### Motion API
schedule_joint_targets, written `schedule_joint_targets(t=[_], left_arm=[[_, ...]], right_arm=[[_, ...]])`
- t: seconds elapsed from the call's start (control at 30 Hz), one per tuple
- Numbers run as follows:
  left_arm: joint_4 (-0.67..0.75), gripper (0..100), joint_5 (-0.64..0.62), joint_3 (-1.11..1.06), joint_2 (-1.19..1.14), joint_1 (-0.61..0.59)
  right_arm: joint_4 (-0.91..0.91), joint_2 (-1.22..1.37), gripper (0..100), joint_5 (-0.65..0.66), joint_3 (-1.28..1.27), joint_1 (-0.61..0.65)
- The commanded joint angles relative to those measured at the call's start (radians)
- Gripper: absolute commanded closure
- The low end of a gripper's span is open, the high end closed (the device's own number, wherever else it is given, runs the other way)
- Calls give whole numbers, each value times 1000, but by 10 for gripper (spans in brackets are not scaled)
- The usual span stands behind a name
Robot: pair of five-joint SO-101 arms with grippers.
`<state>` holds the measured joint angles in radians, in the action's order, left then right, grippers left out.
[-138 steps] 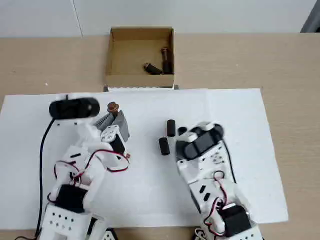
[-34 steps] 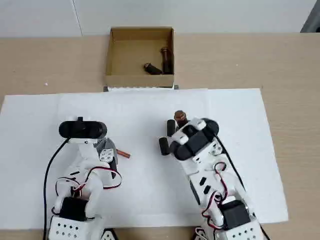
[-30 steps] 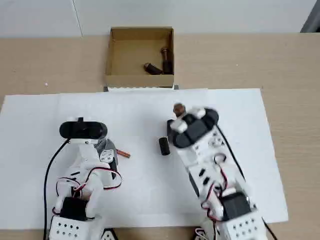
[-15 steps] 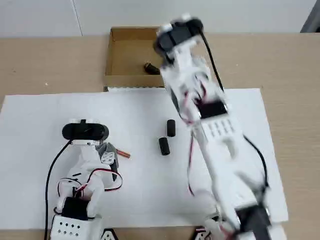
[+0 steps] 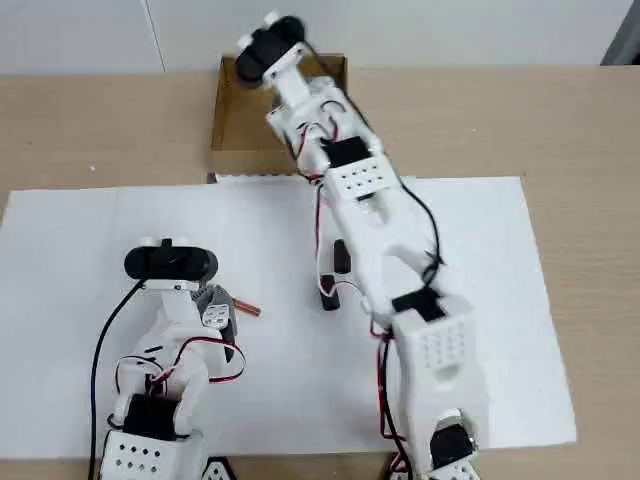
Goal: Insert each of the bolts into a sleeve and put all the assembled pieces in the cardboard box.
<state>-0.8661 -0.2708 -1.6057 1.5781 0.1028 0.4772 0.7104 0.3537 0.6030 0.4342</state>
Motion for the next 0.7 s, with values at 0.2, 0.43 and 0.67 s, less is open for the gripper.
schedule_joint_targets(t=[0.2,0.43,0.67], left_arm=[[6,994,-5,2,8,-9],[6,994,-5,2,8,-6],[6,994,-5,2,8,-6]], right_arm=[[-18,248,887,92,339,35],[110,274,841,87,414,44],[122,265,888,87,443,44]])
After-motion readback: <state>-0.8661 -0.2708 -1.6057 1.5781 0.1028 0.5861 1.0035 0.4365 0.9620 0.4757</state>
